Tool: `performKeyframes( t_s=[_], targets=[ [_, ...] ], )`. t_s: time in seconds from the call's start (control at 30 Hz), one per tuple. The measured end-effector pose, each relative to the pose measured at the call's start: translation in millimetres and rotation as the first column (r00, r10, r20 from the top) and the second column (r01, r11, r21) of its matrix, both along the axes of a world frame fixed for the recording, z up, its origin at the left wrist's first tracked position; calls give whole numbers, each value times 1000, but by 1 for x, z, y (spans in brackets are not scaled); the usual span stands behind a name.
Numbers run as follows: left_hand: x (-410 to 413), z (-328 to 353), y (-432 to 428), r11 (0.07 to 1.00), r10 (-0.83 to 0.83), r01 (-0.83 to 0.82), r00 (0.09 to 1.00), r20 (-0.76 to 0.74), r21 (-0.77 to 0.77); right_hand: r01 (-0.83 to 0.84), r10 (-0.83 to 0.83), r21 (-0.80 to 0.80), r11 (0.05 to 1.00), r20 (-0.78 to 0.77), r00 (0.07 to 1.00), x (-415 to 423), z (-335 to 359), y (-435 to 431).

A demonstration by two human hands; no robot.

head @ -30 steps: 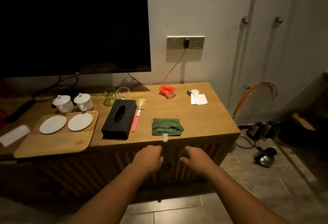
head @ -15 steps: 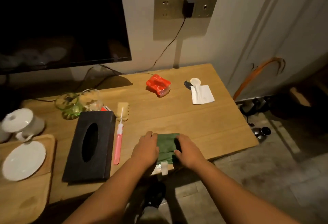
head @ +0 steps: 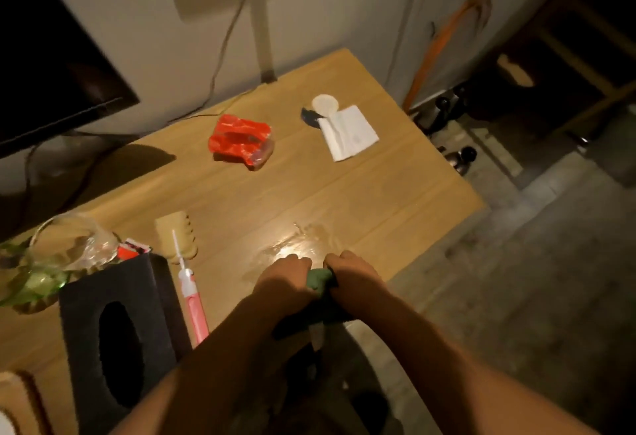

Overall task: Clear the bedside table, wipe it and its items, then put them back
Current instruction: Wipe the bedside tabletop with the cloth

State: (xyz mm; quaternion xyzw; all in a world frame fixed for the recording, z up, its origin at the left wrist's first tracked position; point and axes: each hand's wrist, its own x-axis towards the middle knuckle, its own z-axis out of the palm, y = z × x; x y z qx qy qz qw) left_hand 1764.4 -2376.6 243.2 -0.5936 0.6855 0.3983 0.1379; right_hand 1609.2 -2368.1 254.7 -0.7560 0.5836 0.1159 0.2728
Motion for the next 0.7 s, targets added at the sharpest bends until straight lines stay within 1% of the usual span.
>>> performKeyframes(
  t_s=[0.1,0.17,0.2,0.27,0.3,0.33,0.4,0.47,0.53,0.6,0.67,0.7],
  targets=[
    [-30,7,1,994,-109,112,985,-136,19,142,-151,127,982,68,986,-33,11,18],
    [-62,17,3,968,-230,246,951,-208,55,277,-299,199,940,87,950,-67,21,36],
    [-88,25,6,936,-326,348,915,-239,56,349,-371,208,914,77,926,-91,28,53],
    [-122,33,14,888,-435,460,857,-276,29,424,-443,203,883,61,894,-121,34,81],
    [-146,39,22,846,-513,534,813,-276,1,490,-508,176,854,72,859,-140,39,102],
    [-175,46,35,789,-599,613,757,-261,-35,571,-587,154,807,92,805,-162,46,131],
    [-223,60,64,699,-705,710,664,-250,-85,693,-704,124,710,128,698,-195,57,183],
    [-273,76,105,580,-801,807,540,-259,-110,807,-815,128,576,157,557,-225,72,246],
    [-314,90,155,444,-878,887,403,-258,-127,879,-880,126,461,197,433,-247,85,310],
    [-356,104,222,294,-940,944,257,-225,-150,943,-931,115,313,232,281,-265,97,389],
    [-385,117,292,168,-974,971,136,-182,-173,967,-954,91,240,206,217,-274,107,463],
    [-407,127,352,69,-985,978,37,-166,-195,985,-969,67,160,199,144,-278,117,525]
  ],
)
